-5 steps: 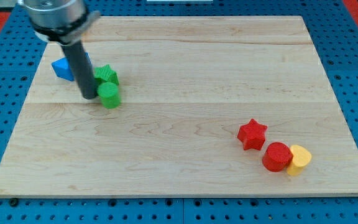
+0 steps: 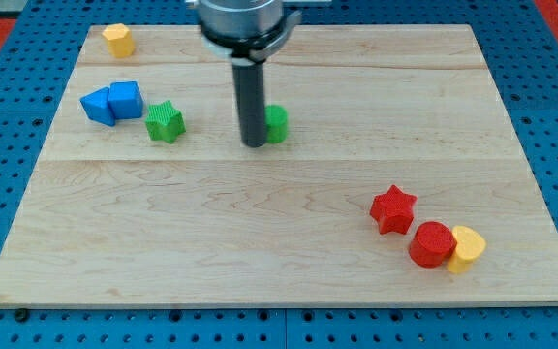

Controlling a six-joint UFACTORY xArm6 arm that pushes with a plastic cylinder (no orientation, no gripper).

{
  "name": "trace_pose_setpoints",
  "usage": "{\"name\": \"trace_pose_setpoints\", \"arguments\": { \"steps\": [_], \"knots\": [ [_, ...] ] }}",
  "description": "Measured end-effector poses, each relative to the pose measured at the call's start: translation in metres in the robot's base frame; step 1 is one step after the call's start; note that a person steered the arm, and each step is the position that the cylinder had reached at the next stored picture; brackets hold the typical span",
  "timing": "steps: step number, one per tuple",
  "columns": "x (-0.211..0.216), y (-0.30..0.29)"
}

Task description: Move the green circle to the center of the board

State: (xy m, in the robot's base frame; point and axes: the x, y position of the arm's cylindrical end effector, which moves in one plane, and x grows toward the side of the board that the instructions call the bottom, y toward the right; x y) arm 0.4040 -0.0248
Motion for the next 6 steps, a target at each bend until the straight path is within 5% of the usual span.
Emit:
{"name": "trace_pose_setpoints", "arguments": {
  "steps": [3,6],
  "knots": [
    [0.027,0.031],
    [-0.077,0.040]
  ]
}}
